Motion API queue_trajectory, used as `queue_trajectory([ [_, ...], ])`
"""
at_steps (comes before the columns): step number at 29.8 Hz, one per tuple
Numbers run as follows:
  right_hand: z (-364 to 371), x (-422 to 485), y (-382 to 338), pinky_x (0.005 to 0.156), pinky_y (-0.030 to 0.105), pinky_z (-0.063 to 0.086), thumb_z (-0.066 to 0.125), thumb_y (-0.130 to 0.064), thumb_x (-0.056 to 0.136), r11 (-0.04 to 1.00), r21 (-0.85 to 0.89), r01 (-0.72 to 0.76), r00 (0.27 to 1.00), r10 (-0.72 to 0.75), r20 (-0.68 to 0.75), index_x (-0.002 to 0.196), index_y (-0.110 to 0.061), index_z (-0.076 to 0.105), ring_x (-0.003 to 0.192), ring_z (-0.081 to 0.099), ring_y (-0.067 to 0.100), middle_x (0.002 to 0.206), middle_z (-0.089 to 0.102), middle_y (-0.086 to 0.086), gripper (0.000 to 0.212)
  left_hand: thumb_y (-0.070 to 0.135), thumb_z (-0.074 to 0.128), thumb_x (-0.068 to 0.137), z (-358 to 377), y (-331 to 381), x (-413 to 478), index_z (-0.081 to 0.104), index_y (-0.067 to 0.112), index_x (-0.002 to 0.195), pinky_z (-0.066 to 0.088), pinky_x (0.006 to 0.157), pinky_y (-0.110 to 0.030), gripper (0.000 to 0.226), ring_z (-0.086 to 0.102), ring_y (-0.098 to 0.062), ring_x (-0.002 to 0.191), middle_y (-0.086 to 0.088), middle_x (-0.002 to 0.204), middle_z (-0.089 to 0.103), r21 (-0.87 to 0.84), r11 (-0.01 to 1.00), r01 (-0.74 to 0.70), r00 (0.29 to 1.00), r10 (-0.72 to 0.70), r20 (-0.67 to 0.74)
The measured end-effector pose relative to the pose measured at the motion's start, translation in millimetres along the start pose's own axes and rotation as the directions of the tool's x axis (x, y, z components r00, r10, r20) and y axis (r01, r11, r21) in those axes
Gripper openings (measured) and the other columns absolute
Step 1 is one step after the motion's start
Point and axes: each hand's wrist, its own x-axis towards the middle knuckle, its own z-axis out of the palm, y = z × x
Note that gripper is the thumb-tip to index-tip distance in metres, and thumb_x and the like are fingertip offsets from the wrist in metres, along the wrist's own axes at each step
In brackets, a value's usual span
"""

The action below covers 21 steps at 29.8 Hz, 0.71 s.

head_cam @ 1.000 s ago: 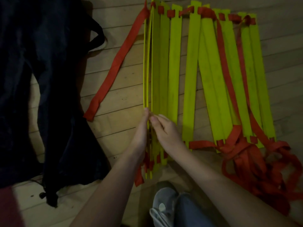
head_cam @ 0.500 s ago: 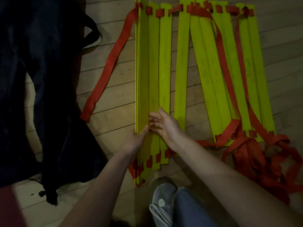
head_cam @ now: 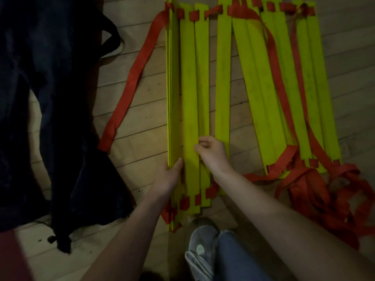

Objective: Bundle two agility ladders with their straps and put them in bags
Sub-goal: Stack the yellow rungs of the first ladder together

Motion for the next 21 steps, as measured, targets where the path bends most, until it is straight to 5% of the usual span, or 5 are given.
queue_trajectory([
  [4, 9, -7, 4, 0.063, 0.033, 0.047, 0.061, -0.008, 0.086, 0.989, -0.017, 0.150, 0.985, -0.151, -0.081, 0.091, 0.002, 0.063, 0.062, 0.052, 0.012, 0.064, 0.052, -0.004, 0.012, 0.033, 0.046, 0.095, 2, 0, 1, 0.061, 0.024, 0.091, 0.052, 0.088, -0.041, 0.018, 0.064, -0.027, 0.095, -0.013, 0.102, 0.068, -0.048, 0.997, -0.060, 0.998, 0.062, 0.032],
  [8, 11, -23, -9, 0.059, 0.024, 0.049, 0.044, -0.029, 0.096, 0.983, 0.120, 0.141, 0.984, -0.152, 0.092, 0.092, -0.007, 0.069, 0.066, 0.057, 0.004, 0.069, 0.060, -0.005, 0.033, 0.035, 0.050, 0.092, 4, 2, -3, 0.062, 0.029, 0.088, 0.054, 0.068, -0.023, 0.014, 0.065, -0.015, 0.081, -0.001, 0.087, 0.069, -0.152, 0.986, -0.075, 0.993, 0.087, 0.076],
  [11, 6, -26, -8, 0.070, 0.025, 0.046, 0.037, -0.030, 0.099, 0.979, 0.060, 0.195, 0.977, -0.200, 0.075, 0.096, -0.021, 0.064, 0.079, 0.055, 0.006, 0.083, 0.059, -0.008, 0.029, 0.034, 0.060, 0.087, 0, 1, -3, 0.062, 0.024, 0.089, 0.054, 0.078, -0.032, 0.010, 0.065, -0.019, 0.084, -0.005, 0.090, 0.068, -0.127, 0.992, -0.007, 0.999, 0.014, 0.050],
  [16, 6, -13, 4, 0.105, 0.045, 0.038, 0.035, -0.034, 0.099, 1.000, -0.009, -0.011, 0.994, 0.011, 0.109, 0.134, -0.015, 0.045, 0.123, 0.048, 0.023, 0.134, 0.050, 0.007, 0.041, 0.027, 0.064, 0.085, 0, 0, 0, 0.061, 0.015, 0.103, 0.054, 0.081, -0.038, 0.022, 0.065, -0.027, 0.089, -0.010, 0.096, 0.067, -0.113, 0.992, 0.050, 0.997, -0.043, 0.059],
  [21, 12, -14, 5, 0.086, 0.030, 0.051, 0.032, -0.037, 0.099, 0.974, 0.162, -0.157, 0.978, 0.130, 0.165, 0.124, -0.005, 0.054, 0.096, 0.057, 0.018, 0.109, 0.060, 0.007, 0.046, 0.023, 0.066, 0.084, -2, -4, 3, 0.061, 0.024, 0.085, 0.054, 0.085, -0.042, 0.005, 0.065, -0.026, 0.088, -0.011, 0.095, 0.068, -0.064, 0.997, 0.038, 0.992, -0.030, 0.125],
])
